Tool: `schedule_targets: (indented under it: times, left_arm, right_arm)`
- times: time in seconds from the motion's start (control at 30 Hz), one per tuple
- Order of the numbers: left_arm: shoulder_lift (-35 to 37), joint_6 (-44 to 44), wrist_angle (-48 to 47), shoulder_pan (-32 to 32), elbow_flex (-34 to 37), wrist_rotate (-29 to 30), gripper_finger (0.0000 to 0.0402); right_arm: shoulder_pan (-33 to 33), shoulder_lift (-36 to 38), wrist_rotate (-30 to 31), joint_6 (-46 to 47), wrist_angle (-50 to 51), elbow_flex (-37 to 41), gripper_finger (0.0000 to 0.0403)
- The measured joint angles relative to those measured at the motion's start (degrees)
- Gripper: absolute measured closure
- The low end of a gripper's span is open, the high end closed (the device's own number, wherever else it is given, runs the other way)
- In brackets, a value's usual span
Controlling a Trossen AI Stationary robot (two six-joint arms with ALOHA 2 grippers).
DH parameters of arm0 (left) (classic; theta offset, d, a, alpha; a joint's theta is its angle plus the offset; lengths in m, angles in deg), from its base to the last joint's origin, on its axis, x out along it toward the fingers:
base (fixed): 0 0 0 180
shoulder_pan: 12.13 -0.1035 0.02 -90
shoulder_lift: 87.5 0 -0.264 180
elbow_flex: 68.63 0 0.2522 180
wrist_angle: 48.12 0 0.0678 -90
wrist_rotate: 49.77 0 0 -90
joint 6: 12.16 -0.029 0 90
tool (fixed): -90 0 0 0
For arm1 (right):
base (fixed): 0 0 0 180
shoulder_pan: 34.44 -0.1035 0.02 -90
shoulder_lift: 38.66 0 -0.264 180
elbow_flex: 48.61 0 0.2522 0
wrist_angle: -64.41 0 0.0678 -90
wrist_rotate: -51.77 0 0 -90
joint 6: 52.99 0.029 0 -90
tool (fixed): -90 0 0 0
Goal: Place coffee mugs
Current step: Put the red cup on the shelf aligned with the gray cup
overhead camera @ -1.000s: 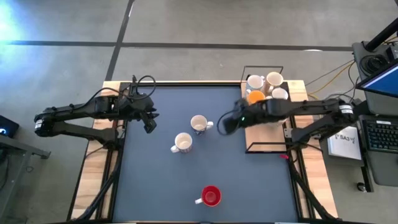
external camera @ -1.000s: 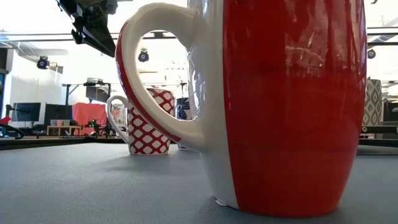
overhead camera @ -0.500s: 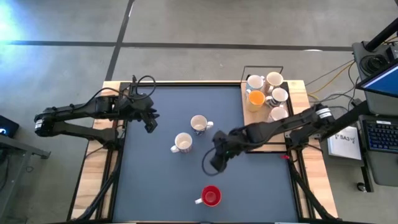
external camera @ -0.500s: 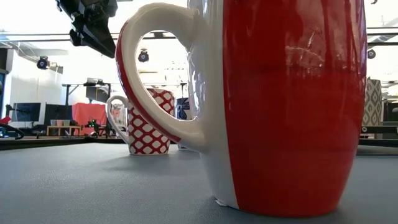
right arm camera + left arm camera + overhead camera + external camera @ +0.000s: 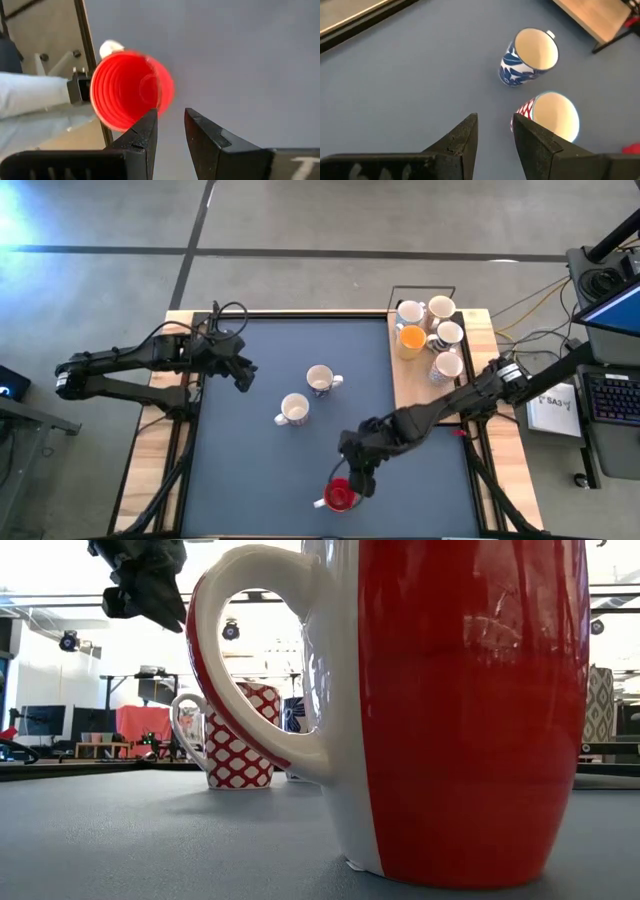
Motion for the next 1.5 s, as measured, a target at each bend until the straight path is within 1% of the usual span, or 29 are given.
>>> schedule_targets:
  times: [0.07, 0.2, 0.37, 0.5, 0.8, 1.07, 1.37, 1.5]
  left_arm:
    - [0.01, 1.88, 0.03, 0.01, 0.0, 1.41, 0.0295]
    - [0.0, 3.95, 0.11, 0.01, 0.0, 3.93, 0.0295]
    - [-0.15, 5.11, 0.14, 0.01, 0.0, 4.5, 0.0295]
    - [-0.27, 5.65, 0.37, 0.01, 0.0, 4.5, 0.0295]
    - [-0.31, 5.67, 0.37, 0.01, 0.0, 4.52, 0.0295]
    - [-0.34, 5.01, 0.33, 0.01, 0.0, 4.54, 0.0295]
    - [-0.37, 3.64, 0.31, 0.06, 0.0, 4.67, 0.0295]
    - [-0.35, 3.2, 0.3, 0.06, 0.0, 5.0, 0.0295]
  right_arm:
    - [-1.06, -0.92, 0.59, -1.03, -1.03, 0.0, 0.0318]
    - [-2.22, -2.52, 4.41, -2.43, -1.95, -0.01, 0.0318]
    - [-2.35, -4.3, 7.73, -2.38, -2.41, -0.02, 0.0318]
    - [-2.71, -5.47, 7.15, -2.36, -5.06, -0.04, 0.0318]
    - [-3.48, -7.06, 7.08, -2.31, -5.53, -0.13, 0.0319]
    - [-3.46, -9.89, 7.08, -2.36, -6.63, -0.11, 0.0321]
    - [-3.44, -10.1, 6.92, -2.27, -6.4, -0.12, 0.0327]
    - [-3.44, -10.08, 5.37, -2.17, -6.38, -0.13, 0.0331]
